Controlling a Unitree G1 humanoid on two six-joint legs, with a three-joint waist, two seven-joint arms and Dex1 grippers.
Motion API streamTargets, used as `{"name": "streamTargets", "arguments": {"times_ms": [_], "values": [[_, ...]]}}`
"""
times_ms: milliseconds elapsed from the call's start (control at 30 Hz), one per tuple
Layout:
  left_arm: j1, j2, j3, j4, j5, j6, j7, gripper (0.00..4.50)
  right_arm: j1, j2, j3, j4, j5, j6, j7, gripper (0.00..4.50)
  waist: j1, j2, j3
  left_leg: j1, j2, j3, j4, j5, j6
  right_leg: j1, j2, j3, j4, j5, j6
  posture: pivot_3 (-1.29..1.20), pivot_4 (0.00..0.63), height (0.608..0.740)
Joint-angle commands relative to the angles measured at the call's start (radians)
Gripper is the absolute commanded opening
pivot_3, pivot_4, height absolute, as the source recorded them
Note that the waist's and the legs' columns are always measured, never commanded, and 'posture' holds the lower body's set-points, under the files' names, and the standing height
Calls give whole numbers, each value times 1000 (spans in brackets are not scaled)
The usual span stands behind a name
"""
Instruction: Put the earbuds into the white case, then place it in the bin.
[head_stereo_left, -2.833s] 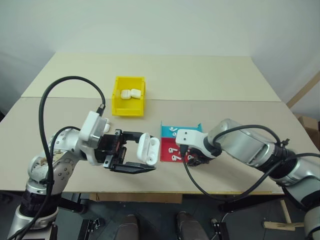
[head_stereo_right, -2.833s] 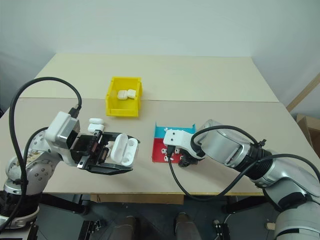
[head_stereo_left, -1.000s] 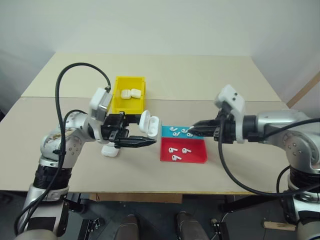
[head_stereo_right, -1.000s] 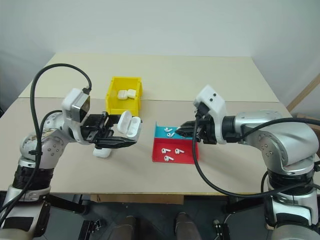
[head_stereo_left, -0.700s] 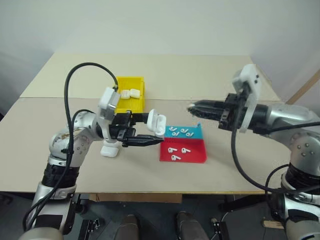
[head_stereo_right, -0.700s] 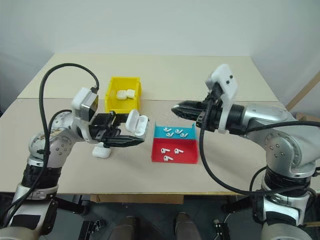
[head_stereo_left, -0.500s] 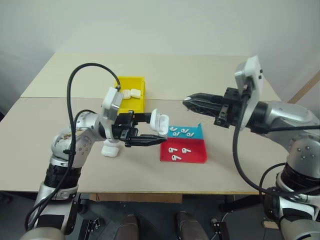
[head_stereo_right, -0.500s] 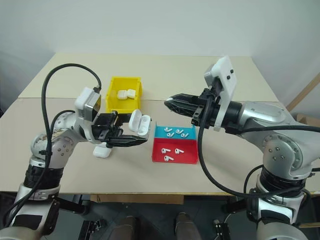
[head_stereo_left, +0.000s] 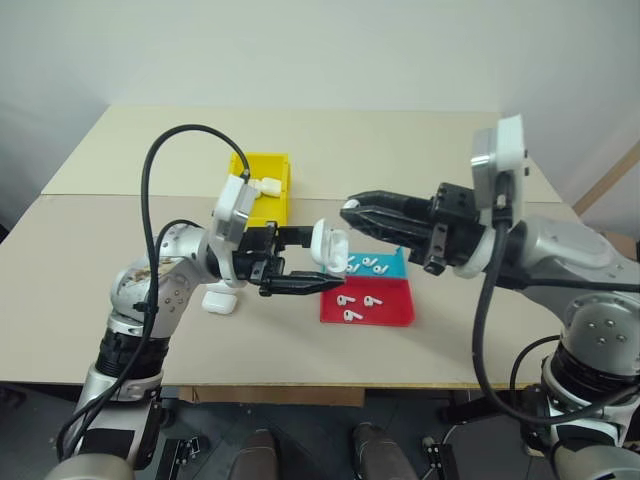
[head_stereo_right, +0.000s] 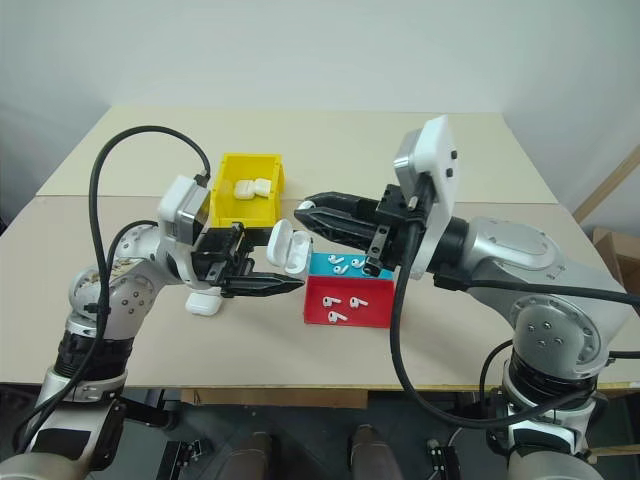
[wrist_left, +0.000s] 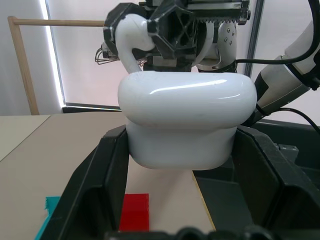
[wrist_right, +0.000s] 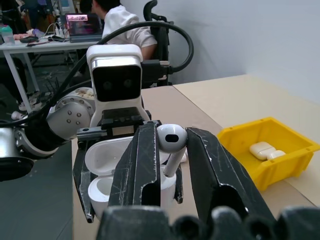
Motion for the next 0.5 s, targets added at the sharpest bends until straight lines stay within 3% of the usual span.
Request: {"name": "streamTargets", "arguments": {"times_ms": [33,500], "values": [[-31,-4,3,-35,-17,7,-2,2785,-4,-13,13,-28,12,-55,-11,602,0,0,0,0,0,0,0,0,0,0,0,0,0,0,0,0,150,740],[-31,-10,10,-45,-29,14,-4,2785,37,-51,104,-15,-43,-129,-10,602,0,0,0,0,0,0,0,0,0,0,0,0,0,0,0,0,150,740]]}}
